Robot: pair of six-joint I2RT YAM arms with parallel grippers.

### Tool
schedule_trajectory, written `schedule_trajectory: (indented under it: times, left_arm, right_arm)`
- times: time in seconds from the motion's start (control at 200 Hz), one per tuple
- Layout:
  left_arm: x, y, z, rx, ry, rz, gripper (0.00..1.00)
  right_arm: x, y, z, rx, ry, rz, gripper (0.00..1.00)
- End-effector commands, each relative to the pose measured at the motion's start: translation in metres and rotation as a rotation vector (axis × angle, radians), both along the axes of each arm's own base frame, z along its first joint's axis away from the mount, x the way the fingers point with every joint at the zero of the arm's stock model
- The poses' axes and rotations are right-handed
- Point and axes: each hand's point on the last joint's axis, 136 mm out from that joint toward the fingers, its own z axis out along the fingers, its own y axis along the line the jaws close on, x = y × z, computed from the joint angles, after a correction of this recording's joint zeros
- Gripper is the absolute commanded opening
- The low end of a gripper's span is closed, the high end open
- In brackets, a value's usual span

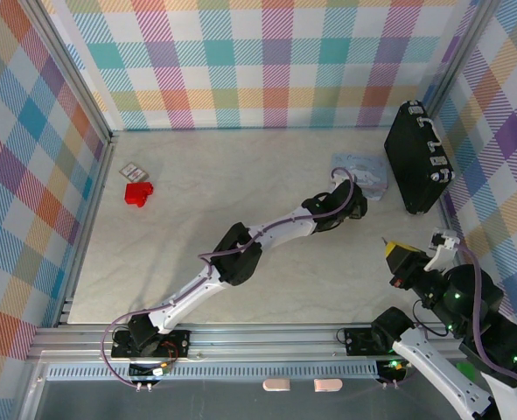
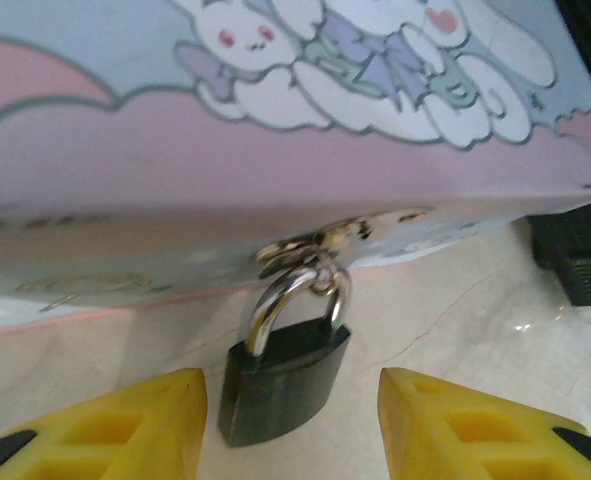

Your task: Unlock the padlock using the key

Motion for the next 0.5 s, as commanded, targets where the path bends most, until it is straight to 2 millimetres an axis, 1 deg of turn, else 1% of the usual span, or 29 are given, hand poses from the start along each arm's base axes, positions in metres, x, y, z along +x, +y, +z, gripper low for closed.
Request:
schedule_trajectory:
  times: [0.0, 0.205, 0.345, 0.495]
  left_arm:
    - [0.006, -0.003, -0.017, -0.032, 0.008, 0.014, 0.48]
    - [0.011, -0.001, -0.026, -0.031, 0.008, 0.038, 0.43]
    - [0.010, -0.006, -0.028, -0.060, 0.020, 0.009, 0.41]
    - [0.014, -0.001, -0.029, -0.049, 0.022, 0.023, 0.34]
  right_arm:
    - [-0.002, 0.002, 0.003, 0.039, -0.011, 0.012, 0.00]
    - [-0.003, 0.002, 0.000, 0.044, -0.007, 0.014, 0.00]
    - [-0.004, 0.003, 0.002, 0.043, -0.010, 0.021, 0.00]
    - [-0.005, 0.004, 0.003, 0.048, -0.009, 0.027, 0.00]
